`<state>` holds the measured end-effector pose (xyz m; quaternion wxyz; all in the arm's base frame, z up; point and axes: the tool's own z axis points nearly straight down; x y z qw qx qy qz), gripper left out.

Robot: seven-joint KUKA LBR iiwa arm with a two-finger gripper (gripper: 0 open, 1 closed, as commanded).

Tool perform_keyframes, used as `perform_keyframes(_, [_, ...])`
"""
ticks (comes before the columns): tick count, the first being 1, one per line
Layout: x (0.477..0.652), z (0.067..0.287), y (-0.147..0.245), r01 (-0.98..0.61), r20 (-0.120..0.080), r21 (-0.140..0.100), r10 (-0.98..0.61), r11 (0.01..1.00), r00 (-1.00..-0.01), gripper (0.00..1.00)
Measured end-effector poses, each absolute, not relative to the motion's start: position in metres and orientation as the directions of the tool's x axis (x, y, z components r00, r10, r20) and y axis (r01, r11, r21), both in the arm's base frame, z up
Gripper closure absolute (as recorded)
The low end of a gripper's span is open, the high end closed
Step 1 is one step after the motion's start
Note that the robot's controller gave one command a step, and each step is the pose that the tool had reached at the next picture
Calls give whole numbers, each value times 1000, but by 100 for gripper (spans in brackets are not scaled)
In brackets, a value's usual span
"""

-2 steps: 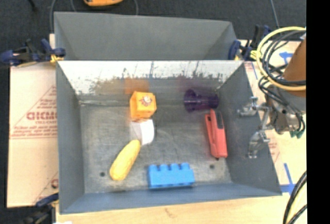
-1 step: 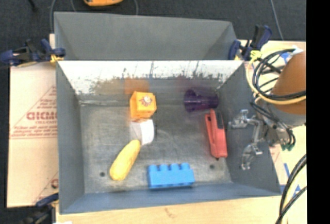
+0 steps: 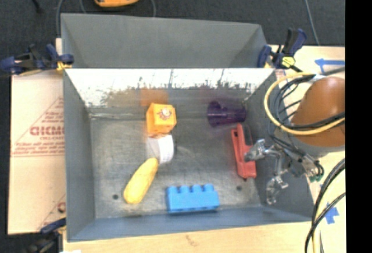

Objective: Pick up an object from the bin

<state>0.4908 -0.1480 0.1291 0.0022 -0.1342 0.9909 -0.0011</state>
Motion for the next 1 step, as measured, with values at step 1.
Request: perform_keyframes(1, [480,129,-113,-328,1,1,-328,945,-945,0])
